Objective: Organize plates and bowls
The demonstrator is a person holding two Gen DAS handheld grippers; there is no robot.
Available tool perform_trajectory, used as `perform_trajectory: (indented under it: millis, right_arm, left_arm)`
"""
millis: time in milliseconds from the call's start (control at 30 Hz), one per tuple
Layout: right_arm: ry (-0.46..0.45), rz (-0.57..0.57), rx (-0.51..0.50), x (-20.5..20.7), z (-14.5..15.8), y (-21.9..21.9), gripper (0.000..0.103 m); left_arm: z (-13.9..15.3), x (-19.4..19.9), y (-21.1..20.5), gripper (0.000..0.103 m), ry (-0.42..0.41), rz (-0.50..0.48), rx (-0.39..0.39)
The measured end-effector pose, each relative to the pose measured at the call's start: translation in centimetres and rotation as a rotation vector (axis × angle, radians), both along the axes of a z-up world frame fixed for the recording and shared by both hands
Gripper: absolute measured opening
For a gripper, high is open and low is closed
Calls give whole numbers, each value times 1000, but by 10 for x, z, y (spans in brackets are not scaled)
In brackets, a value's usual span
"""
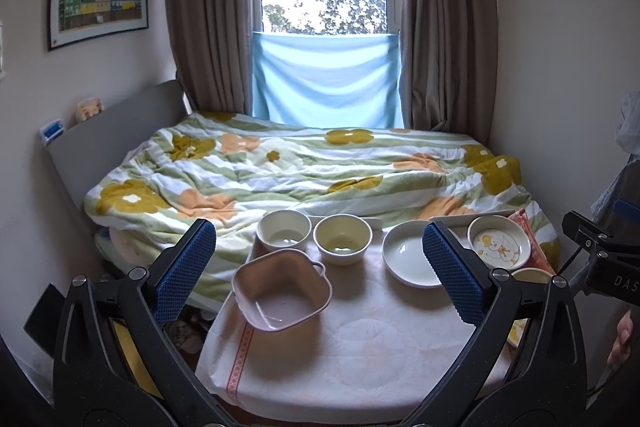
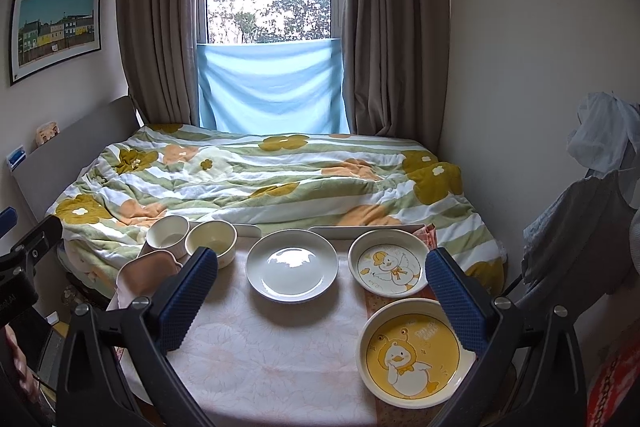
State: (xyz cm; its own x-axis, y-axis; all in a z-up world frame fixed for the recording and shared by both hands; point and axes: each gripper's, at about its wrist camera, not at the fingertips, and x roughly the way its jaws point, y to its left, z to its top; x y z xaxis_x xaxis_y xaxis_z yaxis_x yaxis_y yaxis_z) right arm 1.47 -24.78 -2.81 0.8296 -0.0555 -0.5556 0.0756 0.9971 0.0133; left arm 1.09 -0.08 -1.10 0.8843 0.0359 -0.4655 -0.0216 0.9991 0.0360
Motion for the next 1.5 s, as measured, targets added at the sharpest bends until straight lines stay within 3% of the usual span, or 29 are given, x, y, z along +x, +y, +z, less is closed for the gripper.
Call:
perform_trajectory:
  millis: [100,300,467,667,833,933,1067,1133,1200,1433,1500]
  right_arm:
    - [27,-29,24,-3,-8,-7,103]
    - [129,-179,90,-19,-53,-47,103]
    - [236,-308,172,-40,-109,-101,103]
    - [318,-387,357,-54,-173,-168,102]
    - [369,-382,542,-50,-222,-211,71]
    - [385,-354,591,-42,-239,-226,58]
    - [406,-314,618,-29,-252,-237,44]
    - [412,-297,632,-23,-256,-242,32]
    - [409,-281,637,-17,-260,-247,29]
    - [407,-269,650,-4,-267,-256,17]
    - [408,-275,655,-3,-268,-259,14]
  left_arm:
    - [-8,11,-6,103,50,-42,22]
    - [-57,45,-47,103,236,-284,-8]
    - [-114,70,-116,103,404,-451,1]
    - [-185,98,-204,103,576,-614,19]
    - [-239,123,-256,102,706,-675,29]
    - [-261,133,-279,99,755,-692,46]
    - [-285,146,-300,79,813,-702,60]
    - [-294,152,-307,69,838,-700,67]
    - [-298,155,-311,57,848,-702,65]
    - [-303,167,-319,35,854,-698,56]
    - [-301,169,-318,24,864,-706,32]
